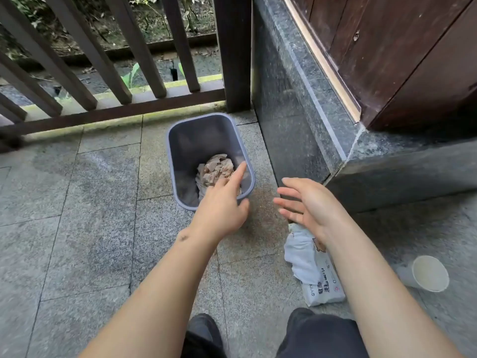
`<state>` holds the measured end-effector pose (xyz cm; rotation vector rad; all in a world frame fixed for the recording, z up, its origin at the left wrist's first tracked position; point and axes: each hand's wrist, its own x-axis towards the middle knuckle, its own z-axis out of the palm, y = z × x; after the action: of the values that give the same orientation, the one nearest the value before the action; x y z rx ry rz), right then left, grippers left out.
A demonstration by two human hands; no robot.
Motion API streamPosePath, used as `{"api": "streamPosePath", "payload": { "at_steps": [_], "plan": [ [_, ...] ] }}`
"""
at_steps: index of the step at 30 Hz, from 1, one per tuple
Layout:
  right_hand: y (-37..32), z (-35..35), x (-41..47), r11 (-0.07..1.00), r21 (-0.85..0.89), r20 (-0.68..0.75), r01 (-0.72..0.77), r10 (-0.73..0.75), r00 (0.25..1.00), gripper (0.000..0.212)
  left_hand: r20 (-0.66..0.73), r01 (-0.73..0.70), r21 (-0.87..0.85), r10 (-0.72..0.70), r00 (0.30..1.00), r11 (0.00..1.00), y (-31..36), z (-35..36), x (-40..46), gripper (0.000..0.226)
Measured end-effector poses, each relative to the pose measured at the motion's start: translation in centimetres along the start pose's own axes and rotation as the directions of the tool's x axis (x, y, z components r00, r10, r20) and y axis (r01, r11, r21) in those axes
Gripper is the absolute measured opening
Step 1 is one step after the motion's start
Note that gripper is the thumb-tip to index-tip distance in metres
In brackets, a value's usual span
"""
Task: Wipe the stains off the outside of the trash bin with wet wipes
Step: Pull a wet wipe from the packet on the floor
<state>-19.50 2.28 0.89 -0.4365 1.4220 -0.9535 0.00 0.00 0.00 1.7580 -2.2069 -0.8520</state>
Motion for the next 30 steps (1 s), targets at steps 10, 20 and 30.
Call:
{"api": "streamPosePath", "payload": {
  "at_steps": [10, 20, 30],
  "plan": [
    [8.3, -5.5, -0.9, 0.985, 0.077, -0.121, -0.152, 0.160, 0.980, 0.018, 0.239, -0.445, 0.280, 0.387, 0.891, 0.851, -2.2, 3.5, 3.5, 0.090],
    [11.3, -6.3, -1.2, 0.971, 0.048, -0.145, -0.236, 0.240, 0.960, 0.011, 0.282, -0.334, 0.313, 0.249, 0.927, 0.889, -1.1, 4.8, 6.2, 0.114],
    [12.0, -6.2, -1.2, 0.965, 0.022, -0.133, -0.260, 0.261, 0.956, 0.017, 0.251, -0.321, 0.380, 0.238, 0.938, 0.867, -2.3, 3.9, 7.0, 0.104]
  ]
}}
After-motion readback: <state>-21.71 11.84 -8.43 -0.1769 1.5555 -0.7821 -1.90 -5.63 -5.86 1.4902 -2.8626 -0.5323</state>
